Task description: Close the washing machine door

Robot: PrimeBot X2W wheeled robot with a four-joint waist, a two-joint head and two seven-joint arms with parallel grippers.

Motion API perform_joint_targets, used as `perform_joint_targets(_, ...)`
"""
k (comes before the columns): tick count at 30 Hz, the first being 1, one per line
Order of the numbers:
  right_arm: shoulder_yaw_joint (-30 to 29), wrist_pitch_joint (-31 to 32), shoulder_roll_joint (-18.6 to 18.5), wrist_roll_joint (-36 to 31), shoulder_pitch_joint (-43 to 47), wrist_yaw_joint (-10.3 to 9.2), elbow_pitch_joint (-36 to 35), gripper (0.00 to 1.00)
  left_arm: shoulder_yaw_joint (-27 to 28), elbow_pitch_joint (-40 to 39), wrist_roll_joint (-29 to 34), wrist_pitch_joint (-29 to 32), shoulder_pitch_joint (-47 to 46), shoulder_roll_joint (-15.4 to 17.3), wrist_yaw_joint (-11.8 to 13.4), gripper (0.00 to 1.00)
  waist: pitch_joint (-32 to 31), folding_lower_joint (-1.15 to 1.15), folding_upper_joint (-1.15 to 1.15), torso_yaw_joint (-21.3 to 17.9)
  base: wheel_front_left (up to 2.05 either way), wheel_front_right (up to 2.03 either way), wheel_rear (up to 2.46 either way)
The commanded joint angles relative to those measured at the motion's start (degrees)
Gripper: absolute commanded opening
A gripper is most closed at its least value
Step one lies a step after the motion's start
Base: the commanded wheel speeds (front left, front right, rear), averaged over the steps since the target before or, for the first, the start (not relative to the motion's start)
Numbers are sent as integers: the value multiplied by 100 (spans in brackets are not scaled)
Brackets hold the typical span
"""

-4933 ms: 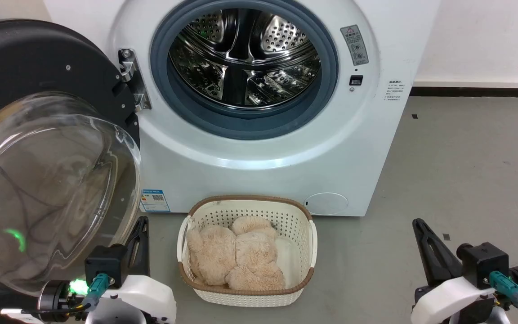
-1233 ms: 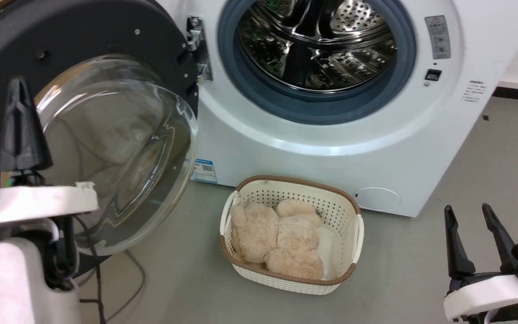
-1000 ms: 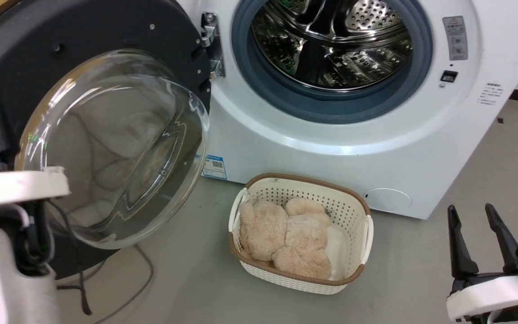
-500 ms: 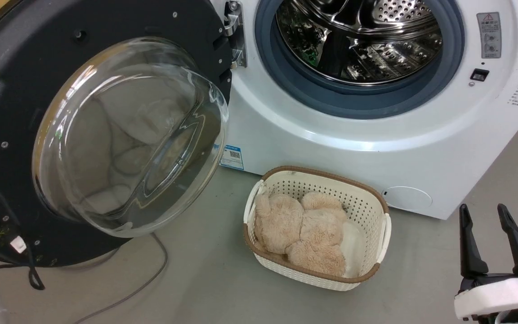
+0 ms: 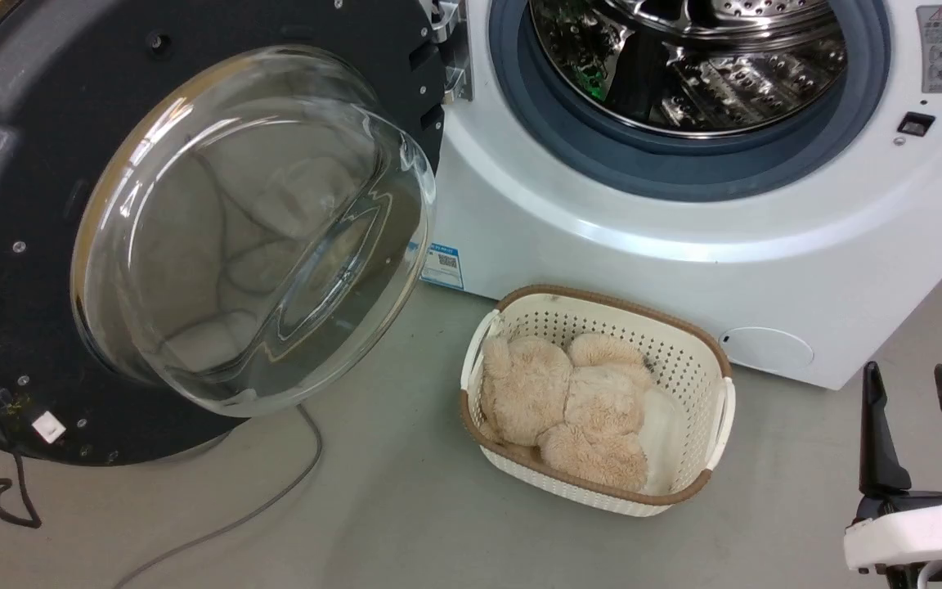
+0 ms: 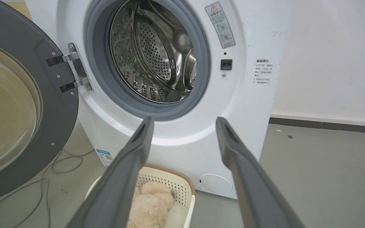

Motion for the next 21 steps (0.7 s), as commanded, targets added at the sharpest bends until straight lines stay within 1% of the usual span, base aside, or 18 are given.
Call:
perform_joint_targets(1,-39,-59,17,70,-112,4,15,100,84,68,-127,75,-141,83,-35,0,29,0,0,21,0,0,0)
perform_joint_targets(6,-68,-118,18,61,-163,4,-16,100,288,326,-902,883,-112,160,-80,0,137,0,0,68,0,0,0)
perform_joint_targets(13,-144,-202,20,59,-226,4,-31,100,448,363,-1930,1899,260,243,-131,0,282,0,0,120,0,0,0)
perform_joint_targets(17,-204,-250,21,44,-239,4,-43,100,358,129,-2453,2398,640,258,-157,0,346,0,0,165,0,0,0)
perform_joint_targets(21,-250,-298,21,28,-262,4,-42,100,220,-224,-3043,2735,1000,180,-182,0,414,0,0,224,0,0,0)
